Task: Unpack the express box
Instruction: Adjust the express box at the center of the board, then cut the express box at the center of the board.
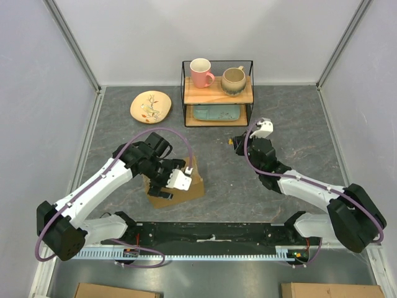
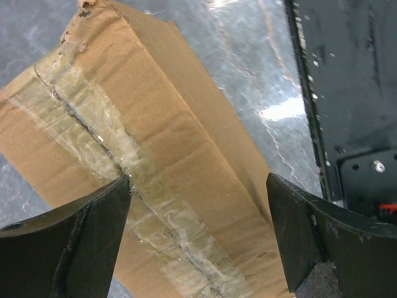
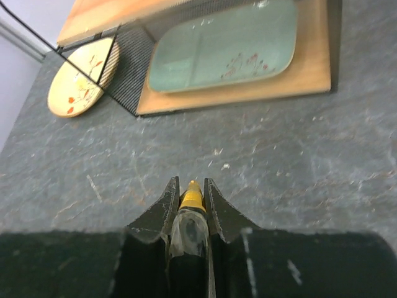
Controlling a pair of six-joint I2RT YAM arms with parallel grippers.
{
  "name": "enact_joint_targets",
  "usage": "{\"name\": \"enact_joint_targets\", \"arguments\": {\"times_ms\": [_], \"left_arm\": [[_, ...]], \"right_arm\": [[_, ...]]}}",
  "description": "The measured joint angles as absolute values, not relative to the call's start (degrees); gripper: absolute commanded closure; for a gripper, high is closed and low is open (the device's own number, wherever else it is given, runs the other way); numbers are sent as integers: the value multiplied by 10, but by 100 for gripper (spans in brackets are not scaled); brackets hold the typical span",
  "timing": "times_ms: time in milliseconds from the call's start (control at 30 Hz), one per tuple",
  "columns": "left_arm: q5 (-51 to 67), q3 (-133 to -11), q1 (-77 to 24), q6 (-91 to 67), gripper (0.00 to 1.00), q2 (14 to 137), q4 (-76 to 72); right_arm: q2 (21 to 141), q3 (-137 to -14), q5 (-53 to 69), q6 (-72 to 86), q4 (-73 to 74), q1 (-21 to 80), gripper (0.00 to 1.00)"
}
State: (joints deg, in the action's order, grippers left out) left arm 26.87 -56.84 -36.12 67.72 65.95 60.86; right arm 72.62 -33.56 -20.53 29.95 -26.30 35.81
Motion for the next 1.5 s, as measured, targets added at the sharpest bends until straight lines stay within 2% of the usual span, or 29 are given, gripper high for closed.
{"name": "enact_joint_targets", "arguments": {"times_ms": [200,400,700,967,1100,1267,1500], "left_arm": [[286,-583,-361,792,1,642,702],[307,-603,-361,809,1,591,702],[336,-680,-364,630,0,678,606],[328,-690,-365,443,1,755,564],[322,-705,-365,382,1,768,548],[308,-701,-365,351,1,774,538],[290,-701,-365,350,1,862,545]], "right_arm": [[665,-241,-156,392,-335,358,100],[654,-152,-115,491,-492,359,100],[748,-131,-55,575,-677,381,100],[768,-130,-24,602,-729,382,100],[832,-130,3,635,-742,382,100],[915,-129,36,671,-736,383,100],[911,-123,53,662,-732,383,100]]}}
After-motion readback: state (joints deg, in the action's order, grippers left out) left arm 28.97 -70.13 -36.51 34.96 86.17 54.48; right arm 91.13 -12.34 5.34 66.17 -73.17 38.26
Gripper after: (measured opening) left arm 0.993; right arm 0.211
